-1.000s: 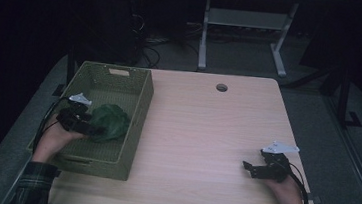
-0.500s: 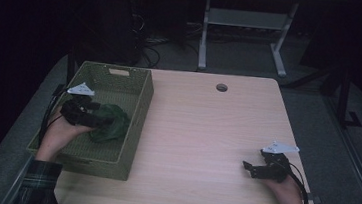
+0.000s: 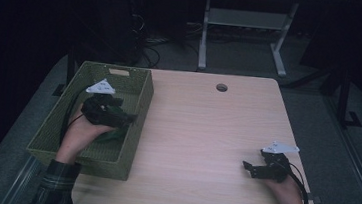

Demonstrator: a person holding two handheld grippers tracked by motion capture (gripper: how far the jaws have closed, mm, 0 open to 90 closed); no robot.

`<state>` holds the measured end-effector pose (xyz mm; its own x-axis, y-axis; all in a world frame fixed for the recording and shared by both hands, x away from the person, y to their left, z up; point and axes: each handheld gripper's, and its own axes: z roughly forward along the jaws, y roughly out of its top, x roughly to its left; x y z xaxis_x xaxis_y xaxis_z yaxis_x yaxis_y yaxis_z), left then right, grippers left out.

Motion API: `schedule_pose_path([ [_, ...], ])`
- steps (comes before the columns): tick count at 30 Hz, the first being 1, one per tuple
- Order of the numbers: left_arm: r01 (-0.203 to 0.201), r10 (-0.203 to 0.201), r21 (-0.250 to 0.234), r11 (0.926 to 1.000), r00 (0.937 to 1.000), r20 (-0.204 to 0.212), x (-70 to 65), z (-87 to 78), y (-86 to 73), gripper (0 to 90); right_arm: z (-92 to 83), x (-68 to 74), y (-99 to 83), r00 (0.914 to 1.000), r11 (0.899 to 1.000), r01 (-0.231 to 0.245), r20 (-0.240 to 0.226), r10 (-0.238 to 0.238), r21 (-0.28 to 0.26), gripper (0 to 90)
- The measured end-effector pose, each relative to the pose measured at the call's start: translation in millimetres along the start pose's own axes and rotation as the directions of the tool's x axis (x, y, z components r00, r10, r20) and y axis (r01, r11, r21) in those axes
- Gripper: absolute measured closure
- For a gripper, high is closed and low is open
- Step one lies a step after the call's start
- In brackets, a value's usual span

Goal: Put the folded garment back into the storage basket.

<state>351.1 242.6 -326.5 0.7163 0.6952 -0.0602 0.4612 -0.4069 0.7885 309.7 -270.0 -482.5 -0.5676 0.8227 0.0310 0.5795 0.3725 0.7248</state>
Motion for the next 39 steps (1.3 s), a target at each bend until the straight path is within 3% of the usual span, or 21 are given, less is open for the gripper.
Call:
schedule_pose_path([
  [10, -0.053, 0.054, -0.016, 0.9985, 0.9957, 0.075, -38.1, 35.7, 18.3, 16.1, 0.0, 0.0, 0.0, 1.0000, 1.000, 0.000, 0.000, 0.000, -0.001, 14.0],
  [20, -0.079, 0.081, -0.027, 0.9966, 0.9917, 0.099, -66.0, 65.6, 24.0, 16.1, 0.0, 0.0, 0.0, 1.0000, 1.000, 0.001, 0.000, -0.001, -0.001, 14.0],
  [31, -0.084, 0.087, -0.039, 0.9957, 0.9928, 0.082, -88.9, 96.8, 12.0, 15.6, 0.0, 0.0, 0.0, 1.0000, 1.000, 0.000, 0.000, 0.000, 0.000, 14.0],
  [35, -0.110, 0.110, -0.010, 0.9939, 0.9905, 0.081, -94.4, 107.8, 5.2, 15.7, 0.0, 0.0, 0.0, 1.0000, 1.000, 0.000, 0.000, 0.000, 0.000, 14.0],
  [39, -0.112, 0.111, 0.003, 0.9937, 0.9906, 0.079, -98.9, 118.1, -3.3, 15.6, 0.0, 0.0, 0.0, 1.0000, 1.000, 0.000, 0.000, 0.000, 0.000, 14.0],
])
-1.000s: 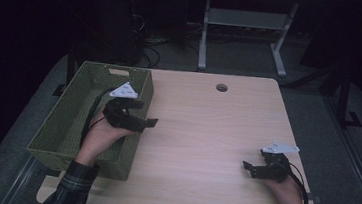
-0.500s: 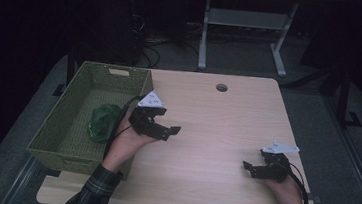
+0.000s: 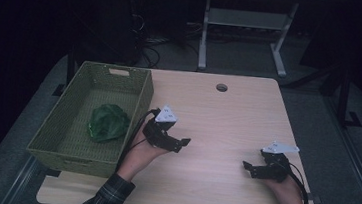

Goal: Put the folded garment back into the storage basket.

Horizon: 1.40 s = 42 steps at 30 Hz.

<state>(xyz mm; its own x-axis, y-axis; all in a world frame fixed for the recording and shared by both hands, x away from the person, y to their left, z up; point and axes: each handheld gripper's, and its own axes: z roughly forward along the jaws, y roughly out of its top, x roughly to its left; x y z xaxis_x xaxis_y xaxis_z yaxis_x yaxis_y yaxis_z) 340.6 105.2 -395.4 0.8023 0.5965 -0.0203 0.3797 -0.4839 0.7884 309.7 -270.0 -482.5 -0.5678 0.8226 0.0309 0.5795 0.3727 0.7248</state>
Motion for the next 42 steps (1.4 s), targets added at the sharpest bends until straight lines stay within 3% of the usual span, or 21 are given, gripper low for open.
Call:
schedule_pose_path([
  [12, -0.024, 0.025, 0.045, 0.9987, 0.9995, -0.017, -6.5, 29.6, -23.3, 15.7, 0.0, 0.0, 0.0, 1.0000, 1.000, 0.000, 0.000, 0.000, 0.000, 14.0],
  [24, -0.001, 0.004, 0.099, 0.9951, 0.9994, -0.033, -6.5, 56.6, -51.8, 15.7, 0.0, 0.0, 0.0, 1.0000, 1.000, 0.000, 0.000, 0.000, 0.000, 14.0],
  [31, -0.008, 0.011, 0.097, 0.9952, 0.9992, -0.037, -7.1, 61.6, -57.5, 15.4, 0.0, 0.0, 0.0, 1.0000, 1.000, 0.001, 0.001, -0.001, 0.000, 14.0],
  [42, -0.022, 0.023, 0.100, 0.9947, 0.9997, -0.010, -7.3, 61.9, -57.4, 15.5, 0.0, 0.1, -0.1, 1.0000, 1.000, 0.001, 0.000, -0.001, 0.000, 14.0],
])
